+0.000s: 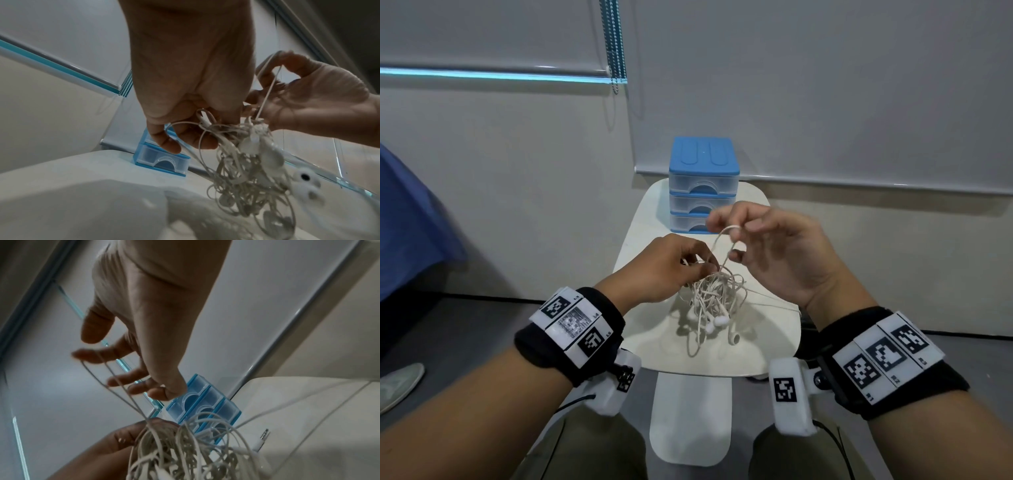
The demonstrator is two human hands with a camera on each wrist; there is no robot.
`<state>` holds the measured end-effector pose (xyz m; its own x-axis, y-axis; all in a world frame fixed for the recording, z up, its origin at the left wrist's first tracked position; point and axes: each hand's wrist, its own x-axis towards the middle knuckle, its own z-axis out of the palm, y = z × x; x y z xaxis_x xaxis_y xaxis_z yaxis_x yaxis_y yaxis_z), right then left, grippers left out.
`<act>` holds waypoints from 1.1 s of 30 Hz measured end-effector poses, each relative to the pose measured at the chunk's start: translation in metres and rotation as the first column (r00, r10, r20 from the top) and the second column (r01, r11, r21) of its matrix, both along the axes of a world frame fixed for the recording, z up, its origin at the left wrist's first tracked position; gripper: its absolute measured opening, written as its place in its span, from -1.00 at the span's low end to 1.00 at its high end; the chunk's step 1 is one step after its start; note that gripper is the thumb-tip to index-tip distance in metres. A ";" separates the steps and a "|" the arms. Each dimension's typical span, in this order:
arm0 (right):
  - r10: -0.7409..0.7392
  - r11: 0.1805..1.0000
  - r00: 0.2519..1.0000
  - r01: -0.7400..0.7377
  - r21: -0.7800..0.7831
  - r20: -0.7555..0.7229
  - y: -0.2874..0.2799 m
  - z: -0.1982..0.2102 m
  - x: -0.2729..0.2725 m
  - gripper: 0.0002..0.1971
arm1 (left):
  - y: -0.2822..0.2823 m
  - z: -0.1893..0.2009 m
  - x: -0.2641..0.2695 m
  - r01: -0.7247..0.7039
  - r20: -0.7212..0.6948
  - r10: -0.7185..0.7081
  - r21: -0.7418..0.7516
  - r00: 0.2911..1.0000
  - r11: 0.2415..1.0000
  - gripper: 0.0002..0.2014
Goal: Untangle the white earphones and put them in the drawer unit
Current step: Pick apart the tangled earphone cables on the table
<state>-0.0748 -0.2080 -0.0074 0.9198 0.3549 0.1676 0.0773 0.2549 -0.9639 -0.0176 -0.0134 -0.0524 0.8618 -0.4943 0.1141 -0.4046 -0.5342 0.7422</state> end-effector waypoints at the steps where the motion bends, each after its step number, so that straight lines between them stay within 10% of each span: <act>1: -0.008 0.998 1.000 0.008 0.060 -0.004 -0.003 0.000 0.001 -0.92 | 0.000 0.001 0.000 -0.002 0.011 0.002 0.005 1.000 1.000 -0.91; 5: -0.062 0.983 0.988 0.085 0.163 -0.141 -0.001 0.004 0.006 -0.87 | 0.001 0.006 0.001 -0.038 0.061 0.037 0.013 0.997 0.999 -0.91; 10: -0.497 0.784 0.867 0.464 -0.412 0.031 0.009 -0.011 0.020 -0.71 | -0.002 0.008 -0.001 -0.067 0.130 0.065 0.009 0.989 0.998 -0.89; 17: -0.231 0.402 0.935 0.343 -0.849 0.268 0.011 -0.008 0.013 -0.82 | -0.004 0.008 -0.005 -0.108 0.195 0.110 -0.019 0.975 0.994 -0.91; 22: -0.321 0.839 0.913 0.398 -0.371 0.253 0.014 0.006 0.008 -0.79 | -0.002 0.005 -0.002 -0.098 0.190 0.095 0.010 0.977 0.995 -0.87; 28: -0.309 0.937 0.951 0.302 0.174 0.014 0.011 0.032 0.000 -0.73 | 0.000 0.004 0.000 -0.110 0.188 0.104 0.021 0.977 0.994 -0.84; 33: -0.448 0.732 0.880 0.463 -0.499 0.158 0.002 0.022 0.007 -0.88 | 0.004 0.004 -0.001 -0.136 0.196 0.129 0.023 0.972 0.990 -0.88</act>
